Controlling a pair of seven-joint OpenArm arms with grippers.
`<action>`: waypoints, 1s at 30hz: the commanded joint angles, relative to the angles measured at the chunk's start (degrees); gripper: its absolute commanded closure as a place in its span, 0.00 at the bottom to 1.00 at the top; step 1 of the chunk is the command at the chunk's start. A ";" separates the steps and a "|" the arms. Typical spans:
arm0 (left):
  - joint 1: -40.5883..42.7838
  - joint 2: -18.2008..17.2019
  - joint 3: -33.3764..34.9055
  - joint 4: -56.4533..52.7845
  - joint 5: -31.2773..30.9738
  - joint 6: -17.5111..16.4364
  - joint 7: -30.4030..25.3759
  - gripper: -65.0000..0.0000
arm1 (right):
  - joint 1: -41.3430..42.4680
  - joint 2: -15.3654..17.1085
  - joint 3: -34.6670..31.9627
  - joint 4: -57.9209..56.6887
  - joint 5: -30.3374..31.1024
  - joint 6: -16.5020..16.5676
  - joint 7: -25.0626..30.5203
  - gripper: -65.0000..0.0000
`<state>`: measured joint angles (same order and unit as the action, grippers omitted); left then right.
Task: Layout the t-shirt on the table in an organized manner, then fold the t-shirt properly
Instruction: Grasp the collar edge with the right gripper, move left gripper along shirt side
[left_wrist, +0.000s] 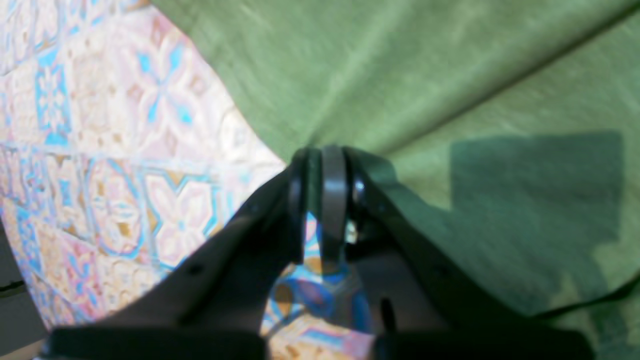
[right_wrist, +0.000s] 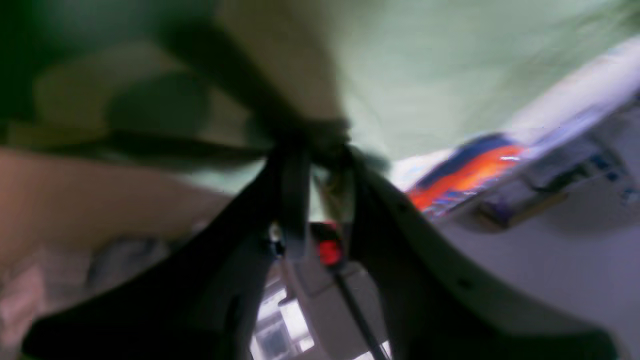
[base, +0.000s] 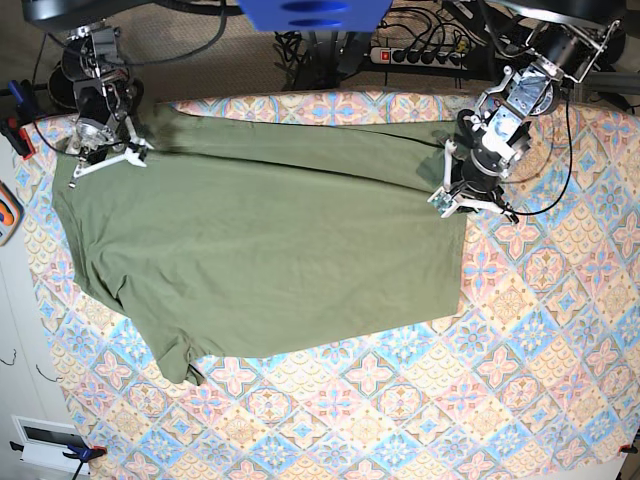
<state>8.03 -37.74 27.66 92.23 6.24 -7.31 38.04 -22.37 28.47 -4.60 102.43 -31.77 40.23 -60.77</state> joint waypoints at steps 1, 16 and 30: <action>1.51 -2.84 -0.36 -1.63 1.19 -0.21 7.45 0.94 | -0.18 1.03 0.69 1.44 -0.98 -0.23 -0.81 0.84; 7.31 -7.67 -5.11 7.69 0.66 -0.21 4.73 0.94 | 6.15 0.76 7.99 5.66 -0.98 -0.23 -0.37 0.84; 0.54 8.42 -28.93 16.21 -13.58 -0.21 4.99 0.93 | 17.76 -4.95 -0.01 5.22 -0.71 -0.23 -0.11 0.84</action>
<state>9.28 -28.27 -0.93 107.63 -7.60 -7.77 44.18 -5.89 22.39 -5.19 106.80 -30.89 40.51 -60.51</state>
